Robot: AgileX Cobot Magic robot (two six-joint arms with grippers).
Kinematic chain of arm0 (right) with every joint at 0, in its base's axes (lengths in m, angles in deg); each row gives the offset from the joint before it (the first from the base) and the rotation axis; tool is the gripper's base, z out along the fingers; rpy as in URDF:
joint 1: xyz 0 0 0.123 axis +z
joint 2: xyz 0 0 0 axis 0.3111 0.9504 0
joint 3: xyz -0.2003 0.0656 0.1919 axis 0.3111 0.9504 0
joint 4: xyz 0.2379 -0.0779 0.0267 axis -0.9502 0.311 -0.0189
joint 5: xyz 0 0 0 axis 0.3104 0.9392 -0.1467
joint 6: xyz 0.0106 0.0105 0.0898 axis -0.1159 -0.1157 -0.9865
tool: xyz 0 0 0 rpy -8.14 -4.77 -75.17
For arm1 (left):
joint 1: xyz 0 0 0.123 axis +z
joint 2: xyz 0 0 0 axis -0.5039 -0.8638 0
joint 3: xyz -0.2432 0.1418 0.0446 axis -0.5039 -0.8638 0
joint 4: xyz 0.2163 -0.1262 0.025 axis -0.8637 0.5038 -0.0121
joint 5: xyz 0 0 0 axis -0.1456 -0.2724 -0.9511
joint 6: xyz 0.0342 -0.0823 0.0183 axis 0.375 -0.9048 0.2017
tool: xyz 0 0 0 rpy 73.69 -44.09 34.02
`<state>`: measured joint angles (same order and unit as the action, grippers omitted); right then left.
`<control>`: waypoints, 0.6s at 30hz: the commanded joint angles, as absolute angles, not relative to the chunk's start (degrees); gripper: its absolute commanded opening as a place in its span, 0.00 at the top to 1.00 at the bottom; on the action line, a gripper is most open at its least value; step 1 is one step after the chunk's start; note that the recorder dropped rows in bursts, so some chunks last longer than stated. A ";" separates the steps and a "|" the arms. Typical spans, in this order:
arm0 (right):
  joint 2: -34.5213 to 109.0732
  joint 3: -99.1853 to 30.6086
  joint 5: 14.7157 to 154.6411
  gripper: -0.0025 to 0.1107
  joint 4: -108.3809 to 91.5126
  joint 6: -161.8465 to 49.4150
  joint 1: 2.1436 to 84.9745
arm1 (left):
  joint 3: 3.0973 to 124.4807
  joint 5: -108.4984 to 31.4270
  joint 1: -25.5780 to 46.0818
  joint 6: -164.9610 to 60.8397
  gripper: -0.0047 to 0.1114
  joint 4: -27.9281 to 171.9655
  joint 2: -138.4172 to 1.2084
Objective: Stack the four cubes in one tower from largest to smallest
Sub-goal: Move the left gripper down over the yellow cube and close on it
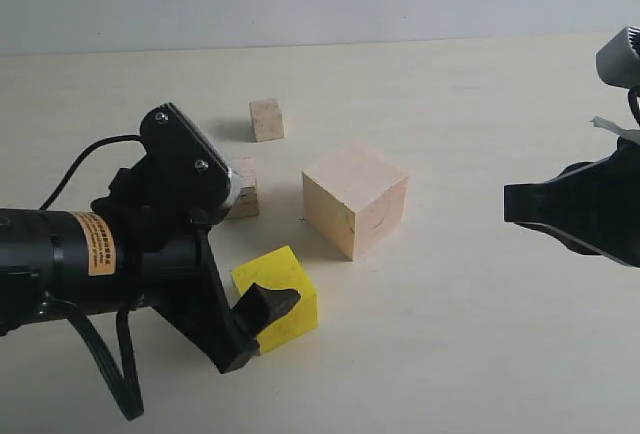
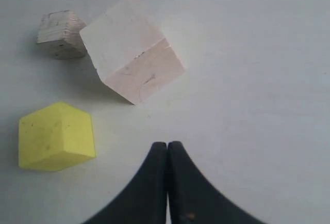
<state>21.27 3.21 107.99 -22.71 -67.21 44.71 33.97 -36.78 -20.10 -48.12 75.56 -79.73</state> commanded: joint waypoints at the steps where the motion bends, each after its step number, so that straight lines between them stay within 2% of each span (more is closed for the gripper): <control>1: 21.44 2.68 107.28 0.98 -23.05 -67.41 44.82 | 34.43 -35.35 -20.52 -47.17 0.12 75.51 -82.55; 18: 21.44 2.68 107.28 0.98 -22.92 -67.30 44.82 | 34.43 -25.70 -20.52 -35.06 0.14 75.51 -95.21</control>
<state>21.27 3.21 107.99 -23.06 -67.21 44.71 34.22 -27.09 -20.10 -35.57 75.56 -94.32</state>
